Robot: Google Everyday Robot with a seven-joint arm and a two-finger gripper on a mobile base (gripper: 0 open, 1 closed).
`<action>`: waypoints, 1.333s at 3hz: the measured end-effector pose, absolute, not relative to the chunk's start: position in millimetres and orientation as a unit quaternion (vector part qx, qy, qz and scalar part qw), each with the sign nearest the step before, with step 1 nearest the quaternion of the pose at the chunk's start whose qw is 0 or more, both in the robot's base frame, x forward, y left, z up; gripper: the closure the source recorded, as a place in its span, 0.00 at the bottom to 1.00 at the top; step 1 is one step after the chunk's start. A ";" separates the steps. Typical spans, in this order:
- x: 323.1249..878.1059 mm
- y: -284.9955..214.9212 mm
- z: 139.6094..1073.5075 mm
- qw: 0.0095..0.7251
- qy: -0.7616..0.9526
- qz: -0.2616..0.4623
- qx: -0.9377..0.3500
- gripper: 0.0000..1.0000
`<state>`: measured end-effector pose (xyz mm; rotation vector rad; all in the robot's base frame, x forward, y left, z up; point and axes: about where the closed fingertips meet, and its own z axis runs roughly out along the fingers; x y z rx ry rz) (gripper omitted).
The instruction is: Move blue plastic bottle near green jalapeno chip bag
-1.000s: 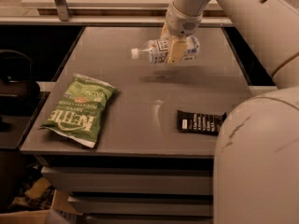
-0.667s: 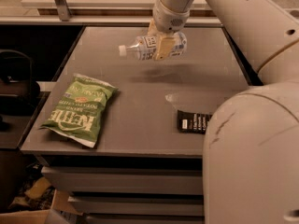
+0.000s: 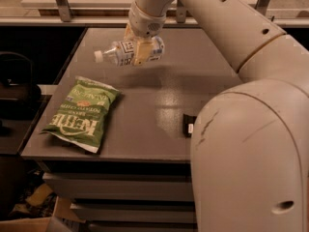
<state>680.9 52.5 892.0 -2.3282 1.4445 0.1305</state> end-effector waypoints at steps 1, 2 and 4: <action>674.3 86.9 884.8 0.201 0.492 0.069 -0.844 1.00; 670.6 115.9 877.3 0.198 0.476 0.085 -0.853 1.00; 675.6 138.3 862.0 0.171 0.518 0.093 -0.833 1.00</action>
Offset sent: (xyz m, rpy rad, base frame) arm -0.0172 0.0929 -0.0178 0.0378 0.0759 0.1544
